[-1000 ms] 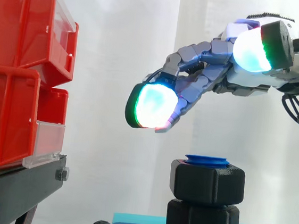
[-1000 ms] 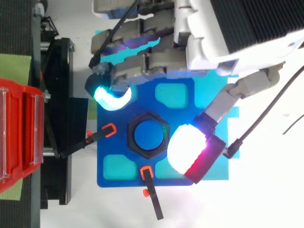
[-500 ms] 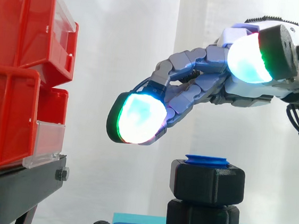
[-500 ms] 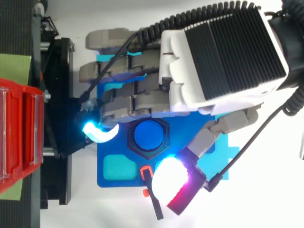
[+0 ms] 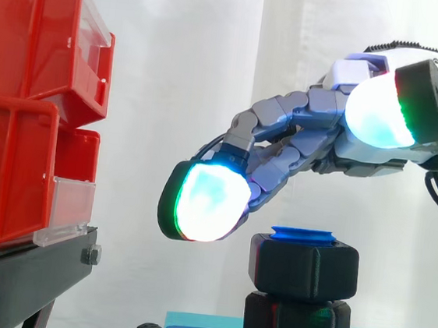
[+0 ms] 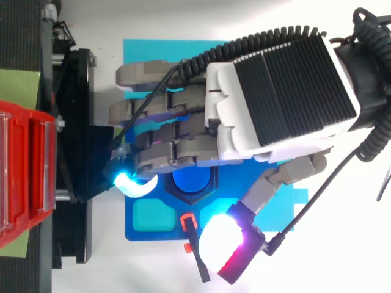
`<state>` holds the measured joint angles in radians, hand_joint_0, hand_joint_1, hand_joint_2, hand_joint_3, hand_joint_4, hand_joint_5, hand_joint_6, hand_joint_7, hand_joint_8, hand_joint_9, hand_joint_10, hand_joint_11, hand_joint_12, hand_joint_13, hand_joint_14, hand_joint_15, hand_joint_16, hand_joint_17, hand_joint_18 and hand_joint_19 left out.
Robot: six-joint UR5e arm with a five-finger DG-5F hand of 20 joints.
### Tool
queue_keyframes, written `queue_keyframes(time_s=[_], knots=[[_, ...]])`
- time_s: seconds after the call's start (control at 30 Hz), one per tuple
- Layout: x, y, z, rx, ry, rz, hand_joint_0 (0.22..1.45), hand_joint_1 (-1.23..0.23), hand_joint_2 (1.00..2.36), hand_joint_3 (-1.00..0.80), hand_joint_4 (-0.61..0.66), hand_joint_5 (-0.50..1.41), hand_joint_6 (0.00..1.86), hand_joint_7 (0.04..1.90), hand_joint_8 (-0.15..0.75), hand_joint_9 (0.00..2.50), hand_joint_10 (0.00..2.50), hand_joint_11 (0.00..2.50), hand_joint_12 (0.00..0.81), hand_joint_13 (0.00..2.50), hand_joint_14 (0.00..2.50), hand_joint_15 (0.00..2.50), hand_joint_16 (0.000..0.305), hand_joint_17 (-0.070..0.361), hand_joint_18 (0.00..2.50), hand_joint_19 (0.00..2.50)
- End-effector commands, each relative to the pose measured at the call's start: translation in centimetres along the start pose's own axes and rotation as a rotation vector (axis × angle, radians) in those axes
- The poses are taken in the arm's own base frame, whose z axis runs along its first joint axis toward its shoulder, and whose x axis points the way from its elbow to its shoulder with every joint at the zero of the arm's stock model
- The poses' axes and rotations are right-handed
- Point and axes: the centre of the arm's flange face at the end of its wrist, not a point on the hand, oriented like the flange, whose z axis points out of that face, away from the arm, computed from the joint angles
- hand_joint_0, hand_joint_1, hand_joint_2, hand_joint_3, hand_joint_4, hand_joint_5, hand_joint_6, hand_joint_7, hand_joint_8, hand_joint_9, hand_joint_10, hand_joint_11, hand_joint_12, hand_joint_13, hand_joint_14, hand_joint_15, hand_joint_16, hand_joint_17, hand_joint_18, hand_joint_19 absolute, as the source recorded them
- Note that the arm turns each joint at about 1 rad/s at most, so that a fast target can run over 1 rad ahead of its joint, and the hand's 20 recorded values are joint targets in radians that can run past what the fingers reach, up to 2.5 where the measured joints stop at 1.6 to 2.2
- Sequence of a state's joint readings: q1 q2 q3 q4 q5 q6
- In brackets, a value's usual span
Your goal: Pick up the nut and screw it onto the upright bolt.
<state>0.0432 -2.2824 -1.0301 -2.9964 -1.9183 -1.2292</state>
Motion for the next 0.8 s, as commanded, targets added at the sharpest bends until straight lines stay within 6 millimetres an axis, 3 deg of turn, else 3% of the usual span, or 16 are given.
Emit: queue_keyframes(time_s=[0.0,0.77], knots=[[0.03,-0.04,-0.01,0.001,0.0,0.001,0.5,-0.2,1.0,-0.5,0.21,-0.16,0.5,0.7,0.255,0.59,0.0,0.0,0.288,0.15,0.0,0.0,0.034,0.076,0.0,0.0],[0.46,-0.95,-0.65,0.014,0.008,0.002,0.51,-0.2,1.0,-0.5,0.22,-0.15,0.5,0.74,0.266,0.63,0.0,0.0,0.28,0.18,0.0,0.0,0.032,0.071,0.0,0.0]])
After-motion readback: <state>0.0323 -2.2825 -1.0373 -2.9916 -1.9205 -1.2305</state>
